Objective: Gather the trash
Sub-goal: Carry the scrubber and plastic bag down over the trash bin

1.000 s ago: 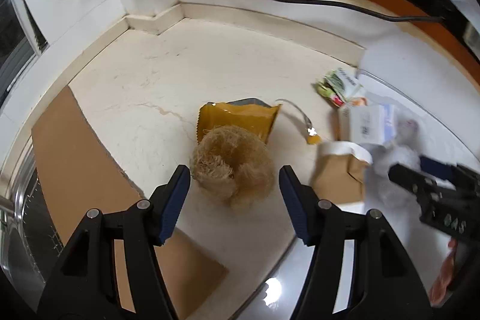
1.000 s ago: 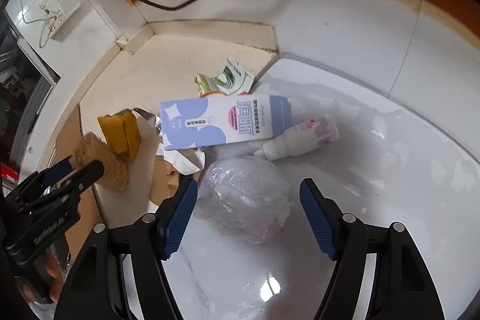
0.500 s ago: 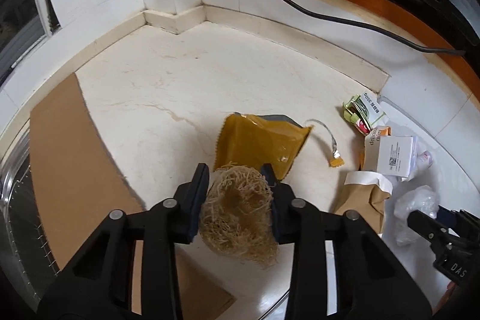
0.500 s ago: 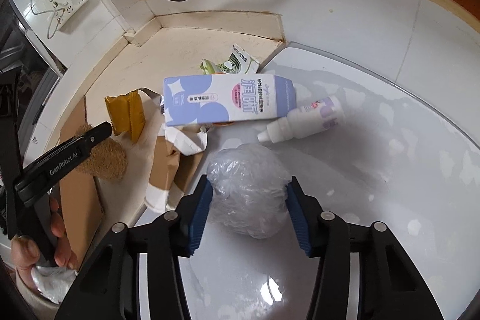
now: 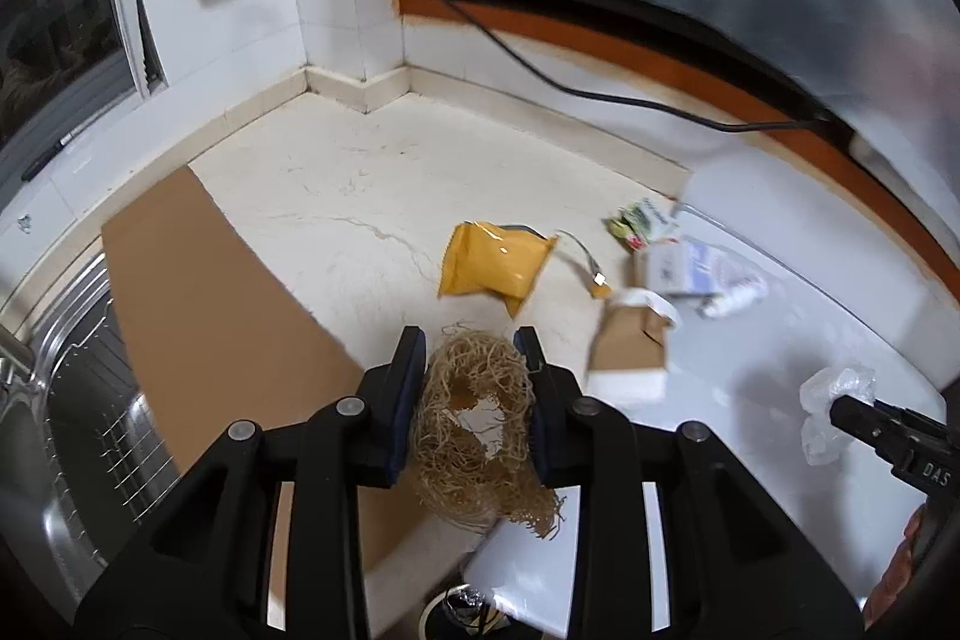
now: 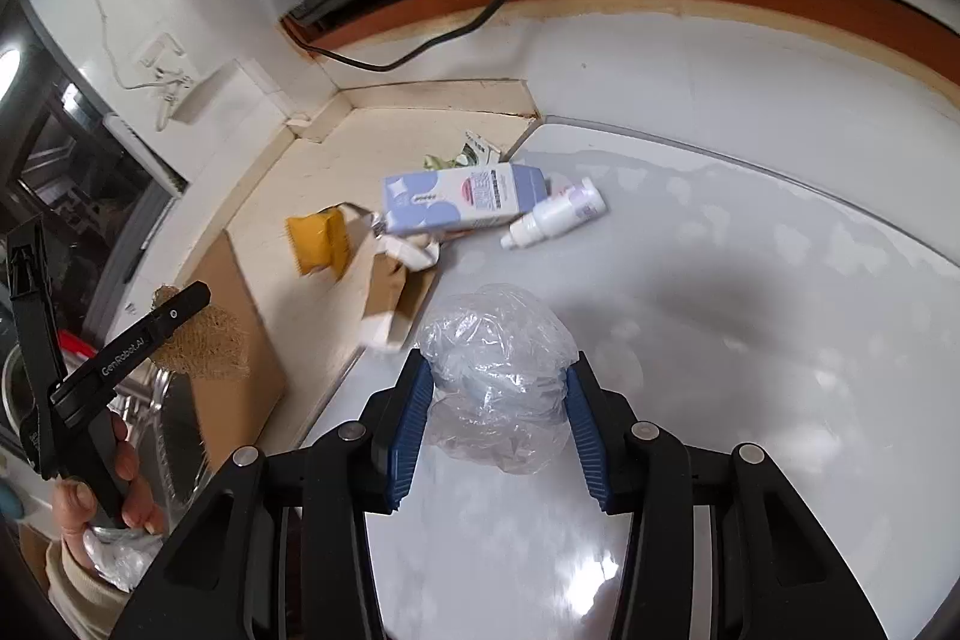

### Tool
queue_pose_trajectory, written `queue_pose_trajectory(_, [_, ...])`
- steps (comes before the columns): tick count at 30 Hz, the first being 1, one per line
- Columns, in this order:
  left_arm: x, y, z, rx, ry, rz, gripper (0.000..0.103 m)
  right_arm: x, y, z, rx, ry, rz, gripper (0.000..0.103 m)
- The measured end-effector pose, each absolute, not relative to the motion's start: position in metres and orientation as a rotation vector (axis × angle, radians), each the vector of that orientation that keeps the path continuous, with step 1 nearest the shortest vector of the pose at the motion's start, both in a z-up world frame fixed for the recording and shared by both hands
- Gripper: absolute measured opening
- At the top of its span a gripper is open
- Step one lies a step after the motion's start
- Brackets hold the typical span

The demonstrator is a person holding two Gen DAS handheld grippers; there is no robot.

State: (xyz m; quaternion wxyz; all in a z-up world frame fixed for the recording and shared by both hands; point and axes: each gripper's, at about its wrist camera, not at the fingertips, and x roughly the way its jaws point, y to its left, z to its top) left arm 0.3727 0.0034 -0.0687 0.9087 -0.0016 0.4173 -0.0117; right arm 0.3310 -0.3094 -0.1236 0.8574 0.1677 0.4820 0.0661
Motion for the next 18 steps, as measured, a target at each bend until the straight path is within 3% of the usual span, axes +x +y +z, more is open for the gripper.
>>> queue_pose_trajectory(11, [0.255, -0.002, -0.025, 0.024, 0.843, -0.139, 0.027, 0.213, -0.296, -0.098, 0.363, 1.007, 0.262, 0.044])
queue_pose_trajectory(18, [0.172, -0.001, -0.034, 0.016, 0.87, -0.22, 0.027, 0.135, -0.252, -0.082, 0.293, 0.97, 0.377, 0.044])
